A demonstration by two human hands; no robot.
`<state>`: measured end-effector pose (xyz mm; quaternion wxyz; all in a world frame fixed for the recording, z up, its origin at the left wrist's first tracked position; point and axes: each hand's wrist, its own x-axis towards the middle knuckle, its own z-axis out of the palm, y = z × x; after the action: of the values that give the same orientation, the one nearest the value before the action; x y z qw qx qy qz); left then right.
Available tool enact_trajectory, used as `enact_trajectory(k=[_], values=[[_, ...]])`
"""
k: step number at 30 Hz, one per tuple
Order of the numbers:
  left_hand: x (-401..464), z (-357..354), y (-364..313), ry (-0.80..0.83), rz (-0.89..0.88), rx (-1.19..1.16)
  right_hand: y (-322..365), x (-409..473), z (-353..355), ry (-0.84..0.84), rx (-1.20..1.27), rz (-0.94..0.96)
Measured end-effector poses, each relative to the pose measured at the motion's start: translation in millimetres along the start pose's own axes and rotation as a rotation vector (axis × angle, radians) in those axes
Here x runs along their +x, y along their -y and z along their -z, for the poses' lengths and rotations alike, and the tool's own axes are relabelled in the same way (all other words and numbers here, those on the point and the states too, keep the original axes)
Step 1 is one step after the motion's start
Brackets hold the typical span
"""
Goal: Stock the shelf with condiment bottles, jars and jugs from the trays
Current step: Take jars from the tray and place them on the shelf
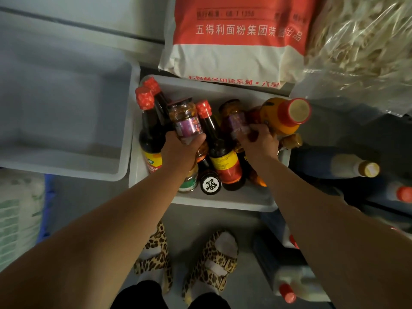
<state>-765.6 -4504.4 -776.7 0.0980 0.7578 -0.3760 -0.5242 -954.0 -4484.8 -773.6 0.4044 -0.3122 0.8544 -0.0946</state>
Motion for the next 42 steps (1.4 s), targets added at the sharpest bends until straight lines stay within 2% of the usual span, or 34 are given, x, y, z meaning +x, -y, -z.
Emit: enact_trajectory(k=[4, 11, 15, 18, 24, 27, 31, 37, 42], values=[[-0.4, -6.8, -2.0, -0.044, 0.003, -0.033, -3.9, 0.6, -5.9, 0.037, 0.122, -0.058], [0.2, -17.6, -2.6, -0.143, 0.002, -0.031, 3.0, 11.7, -14.0, 0.038, -0.148, -0.063], [0.8, -9.1, -10.4, -0.109, 0.095, -0.092, 14.3, 7.7, -5.4, 0.065, -0.19, -0.109], [-9.7, 9.0, -13.3, -0.01, 0.126, -0.123, 21.5, -10.4, 4.7, 0.051, -0.155, -0.15], [-78.4, 64.7, -34.0, 0.308, 0.096, -0.255, 30.7, -86.8, 35.7, 0.152, 0.302, -0.355], [-126.2, 98.7, -57.7, 0.407, 0.13, -0.318, 45.3, -138.6, 63.1, 0.197, 0.507, -0.397], [-190.7, 148.6, -97.7, 0.451, 0.123, -0.373, 74.8, -210.0, 113.6, 0.257, 0.681, -0.453], [-289.2, 224.5, -175.0, 0.509, 0.001, -0.437, 128.9, -309.6, 206.0, 0.246, 0.834, -0.374], [-379.6, 284.0, -251.7, 0.476, -0.145, -0.439, 176.5, -390.3, 297.3, 0.29, 0.941, -0.151]])
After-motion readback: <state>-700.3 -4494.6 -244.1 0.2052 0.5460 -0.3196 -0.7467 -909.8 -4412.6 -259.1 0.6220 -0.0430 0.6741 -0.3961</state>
